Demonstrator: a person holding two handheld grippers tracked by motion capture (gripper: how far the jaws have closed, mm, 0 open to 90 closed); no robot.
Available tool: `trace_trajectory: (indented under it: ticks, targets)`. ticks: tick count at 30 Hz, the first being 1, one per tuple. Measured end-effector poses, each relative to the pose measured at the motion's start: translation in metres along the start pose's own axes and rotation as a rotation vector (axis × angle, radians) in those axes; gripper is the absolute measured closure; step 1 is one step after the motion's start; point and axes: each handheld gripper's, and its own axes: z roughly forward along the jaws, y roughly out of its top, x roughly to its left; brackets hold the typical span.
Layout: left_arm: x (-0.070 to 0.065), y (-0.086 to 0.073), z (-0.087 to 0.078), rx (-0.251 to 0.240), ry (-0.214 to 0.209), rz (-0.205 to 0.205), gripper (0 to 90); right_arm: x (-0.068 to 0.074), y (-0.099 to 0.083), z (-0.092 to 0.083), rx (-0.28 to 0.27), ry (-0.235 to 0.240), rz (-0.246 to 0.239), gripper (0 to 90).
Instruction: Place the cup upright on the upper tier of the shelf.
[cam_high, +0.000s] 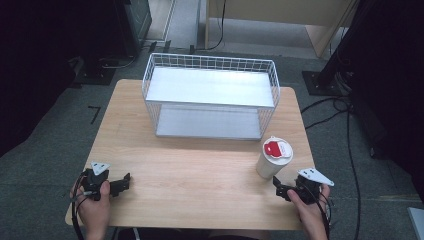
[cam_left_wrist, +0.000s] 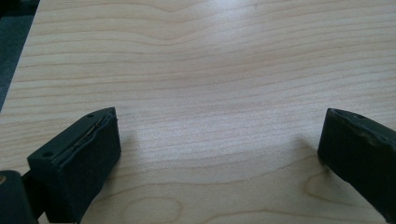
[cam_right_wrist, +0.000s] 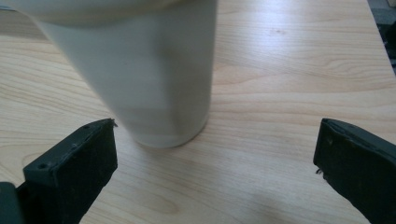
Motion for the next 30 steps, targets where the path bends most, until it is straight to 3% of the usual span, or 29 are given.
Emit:
trace_trajectory:
  ticks: [16, 19, 30]
  targets:
    - [0.0, 0.0, 0.0, 0.0, 0.0, 0.0, 0.0, 0.016, 0.011, 0.001, -0.057, 0.061, 0.016, 0.3]
    - [0.0, 0.0, 0.0, 0.0, 0.0, 0.0, 0.0, 0.022, 0.014, 0.002, -0.096, 0.085, 0.006, 0.5]
    - [0.0, 0.0, 0.0, 0.0, 0.0, 0.0, 0.0, 0.029, 0.022, 0.005, -0.149, 0.06, 0.029, 3.7]
